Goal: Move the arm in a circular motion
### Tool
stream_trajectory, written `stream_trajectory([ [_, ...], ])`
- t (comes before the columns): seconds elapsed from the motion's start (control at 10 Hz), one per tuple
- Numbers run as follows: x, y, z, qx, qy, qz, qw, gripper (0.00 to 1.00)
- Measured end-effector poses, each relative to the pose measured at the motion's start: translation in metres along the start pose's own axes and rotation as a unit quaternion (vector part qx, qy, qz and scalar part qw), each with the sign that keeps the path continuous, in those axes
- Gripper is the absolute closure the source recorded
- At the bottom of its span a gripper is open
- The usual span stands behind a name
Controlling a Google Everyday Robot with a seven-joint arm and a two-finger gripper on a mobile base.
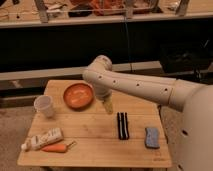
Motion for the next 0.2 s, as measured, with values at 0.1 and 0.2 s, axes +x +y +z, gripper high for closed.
stream_trajectory([
  [0.1,0.0078,-0.0013,0.0005,0.001,0.002,0.005,1.0000,0.20],
  [0.2,0.0127,-0.0056,0.0003,0.002,0.002,0.007,1.0000,0.20],
])
